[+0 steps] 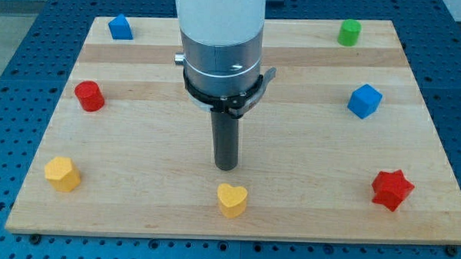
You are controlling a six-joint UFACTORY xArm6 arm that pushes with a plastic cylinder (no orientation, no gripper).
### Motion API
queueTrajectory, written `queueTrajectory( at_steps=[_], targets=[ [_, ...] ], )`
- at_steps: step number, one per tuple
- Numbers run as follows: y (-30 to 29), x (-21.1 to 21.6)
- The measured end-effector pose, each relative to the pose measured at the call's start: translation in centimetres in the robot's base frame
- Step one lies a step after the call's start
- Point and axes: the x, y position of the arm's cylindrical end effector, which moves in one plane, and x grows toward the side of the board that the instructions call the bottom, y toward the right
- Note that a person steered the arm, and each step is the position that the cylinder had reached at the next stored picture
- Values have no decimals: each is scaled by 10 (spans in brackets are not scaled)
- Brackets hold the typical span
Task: Push the blue cube towards the center
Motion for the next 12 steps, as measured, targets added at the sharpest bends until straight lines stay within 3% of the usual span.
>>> queueTrajectory(
  at_steps=[1, 3, 5, 7, 8, 10, 11, 12],
  targets=[
    [0, -1],
    [-11, -82],
    [14, -101],
    [146, -46],
    [215, -47],
    [239, -51],
    [295, -53],
    [317, -97]
  ],
)
